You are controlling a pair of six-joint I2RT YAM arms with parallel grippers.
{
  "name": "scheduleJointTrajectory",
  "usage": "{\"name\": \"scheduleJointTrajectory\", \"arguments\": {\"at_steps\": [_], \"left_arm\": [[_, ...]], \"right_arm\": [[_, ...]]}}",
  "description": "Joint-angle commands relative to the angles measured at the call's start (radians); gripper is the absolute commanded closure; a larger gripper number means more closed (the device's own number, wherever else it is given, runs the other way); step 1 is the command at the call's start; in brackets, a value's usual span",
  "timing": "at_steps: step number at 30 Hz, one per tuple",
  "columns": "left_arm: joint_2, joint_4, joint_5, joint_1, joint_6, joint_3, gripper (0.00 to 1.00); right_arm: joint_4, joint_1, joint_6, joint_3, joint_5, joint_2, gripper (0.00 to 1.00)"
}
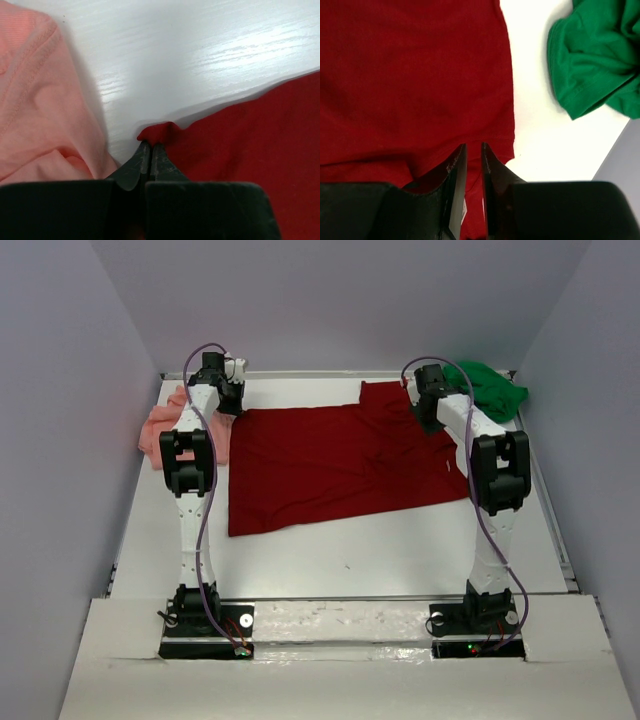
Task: Fold and stack the t-shirts
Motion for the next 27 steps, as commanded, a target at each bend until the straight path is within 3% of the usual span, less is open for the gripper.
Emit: {"name": "scheduleJointTrajectory", "arguments": {"at_steps": [1,7,8,11,14,20,27], "left_arm": [[-0.025,-0.007,-0.046,-0.007,0.014,-0.058,1.0],[-0.068,0.006,-0.054,-0.007,0.014,-0.101,1.0],[-0.077,0.006,-0.054,-0.006,0.017,-0.105,1.0],[-0.099,0.006,-0.06,-0.006,0.021,-0.122,1.0],[-0.116,0.003,-0.06,-0.006,0.022,-0.133,1.0],[-0.153,-0.007,-0.062,-0.006,0.021,-0.162,1.0],[-0.203,0.002,-0.08,-0.03,0.019,-0.219,1.0]], "right_arm": [[0.007,-0.001,0.023,0.109,-0.035,0.028,0.75],[-0.009,-0.001,0.022,0.311,-0.054,0.145,0.52],[-0.013,-0.001,0.022,0.371,-0.061,0.162,0.38],[-0.012,-0.001,0.009,0.462,-0.071,0.223,0.26],[-0.004,-0.001,-0.006,0.525,-0.077,0.274,0.26],[0.057,-0.021,-0.002,0.563,-0.058,0.338,0.41],[0.083,-0.03,0.006,0.568,-0.087,0.375,0.49]]}}
